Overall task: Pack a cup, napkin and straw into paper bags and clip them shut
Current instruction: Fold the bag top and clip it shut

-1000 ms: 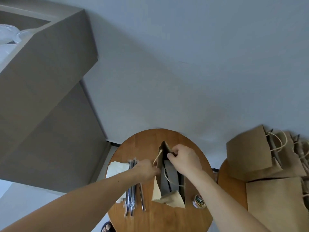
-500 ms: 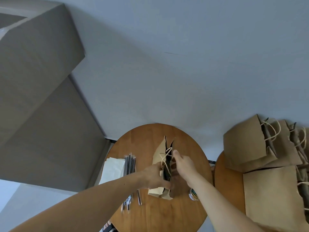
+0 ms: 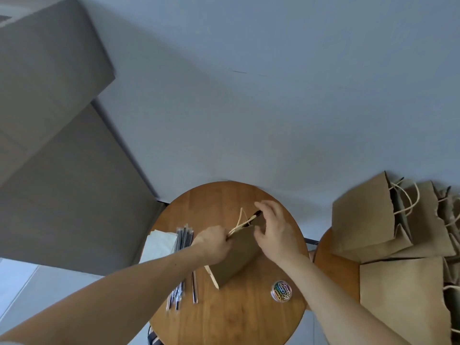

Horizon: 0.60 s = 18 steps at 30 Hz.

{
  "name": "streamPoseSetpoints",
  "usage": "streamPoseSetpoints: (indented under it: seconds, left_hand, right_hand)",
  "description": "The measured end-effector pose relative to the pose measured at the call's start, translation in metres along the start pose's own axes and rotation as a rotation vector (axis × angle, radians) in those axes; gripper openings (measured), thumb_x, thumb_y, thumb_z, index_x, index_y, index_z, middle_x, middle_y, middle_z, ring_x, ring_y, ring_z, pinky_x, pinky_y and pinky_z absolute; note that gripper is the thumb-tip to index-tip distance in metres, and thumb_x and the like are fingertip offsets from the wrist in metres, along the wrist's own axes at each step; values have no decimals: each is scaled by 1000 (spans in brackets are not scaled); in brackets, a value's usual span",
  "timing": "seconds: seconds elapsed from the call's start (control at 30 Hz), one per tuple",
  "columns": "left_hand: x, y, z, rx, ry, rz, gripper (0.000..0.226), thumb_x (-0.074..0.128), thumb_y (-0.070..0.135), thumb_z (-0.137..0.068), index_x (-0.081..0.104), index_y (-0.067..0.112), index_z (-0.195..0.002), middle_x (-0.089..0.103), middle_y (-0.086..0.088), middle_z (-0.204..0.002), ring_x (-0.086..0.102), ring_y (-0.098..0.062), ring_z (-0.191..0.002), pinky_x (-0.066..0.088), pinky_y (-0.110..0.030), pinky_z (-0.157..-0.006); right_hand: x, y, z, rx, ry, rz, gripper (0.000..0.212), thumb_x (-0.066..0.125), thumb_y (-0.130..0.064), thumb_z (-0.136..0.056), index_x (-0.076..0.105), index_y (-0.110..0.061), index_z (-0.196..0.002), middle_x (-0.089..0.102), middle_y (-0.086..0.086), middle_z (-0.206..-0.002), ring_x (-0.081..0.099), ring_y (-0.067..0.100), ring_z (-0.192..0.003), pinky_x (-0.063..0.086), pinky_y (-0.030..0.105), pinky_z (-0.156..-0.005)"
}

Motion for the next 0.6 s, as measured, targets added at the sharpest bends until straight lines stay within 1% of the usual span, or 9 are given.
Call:
streamPoseSetpoints:
  seconds: [0.07,0.1,0.2,0.3,0.37,0.4,0.47,0.53,0.6]
  left_hand:
    - [-7,3,-6,24,-21,-40,39,44,29,-98,44,23,-60,47,3,-60,48,-12,-54,33,-26,-47]
    - [-10,5,-9,41,-32,-62,40,44,29,-99,43,23,-60,47,4,-60,46,-10,-54,32,-26,-46]
    - [-22,15,-17,95,-34,-75,40,47,29,-100,40,26,-61,45,6,-61,42,-8,-54,30,-25,-47]
    - [-31,22,-23,100,15,2,28,53,30,-96,52,26,-68,51,7,-62,49,-11,-58,35,-26,-49]
    - [-34,25,-25,83,96,37,13,57,32,-92,66,26,-85,61,6,-71,58,-14,-67,45,-29,-56]
    - [-35,27,-25,82,158,53,11,59,34,-91,68,28,-89,65,7,-74,62,-15,-70,47,-29,-59]
    - [-34,29,-25,98,253,90,10,61,37,-90,67,30,-85,67,7,-72,64,-13,-70,43,-24,-55]
    - [-29,31,-26,102,267,82,13,61,38,-91,69,30,-86,67,8,-70,64,-12,-68,39,-21,-53]
    - [-27,30,-28,90,267,61,16,58,40,-94,71,30,-91,68,7,-73,64,-13,-70,41,-23,-56]
  right_hand:
    - [-5,7,-9,-60,-88,113,54,68,-20,-88,50,-23,-138,38,-6,-147,65,12,-92,55,26,-79]
    - [-5,11,-13,-71,-142,143,47,66,-24,-90,54,-23,-135,44,-7,-143,65,14,-96,55,29,-81]
    - [-6,21,-18,-92,-215,235,20,58,-33,-95,67,-26,-112,65,-8,-108,64,17,-94,51,32,-73]
    - [-10,30,-20,-70,-159,297,17,55,-36,-97,68,-25,-100,66,-7,-91,63,17,-83,49,32,-66]
    - [-10,35,-20,-56,-123,283,17,55,-37,-97,68,-26,-98,67,-7,-89,62,16,-79,47,29,-63]
    - [-9,37,-20,-52,-122,267,17,56,-37,-97,69,-26,-98,67,-7,-88,62,16,-79,46,28,-62]
    - [-4,40,-20,-45,-147,224,15,58,-36,-95,70,-27,-98,68,-8,-88,62,17,-82,43,28,-62]
    - [-5,45,-18,-14,-150,171,15,59,-37,-94,71,-29,-99,70,-9,-90,63,16,-84,43,28,-63]
    - [-10,53,-16,-3,-106,100,16,59,-36,-94,70,-28,-103,71,-11,-97,65,13,-86,48,28,-68]
Point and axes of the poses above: each hand's wrist, its own z-axis away from the middle knuckle, its own x-axis out of the palm, y = z × x, the point moved 7 cm from there along -z, towards the middle knuckle
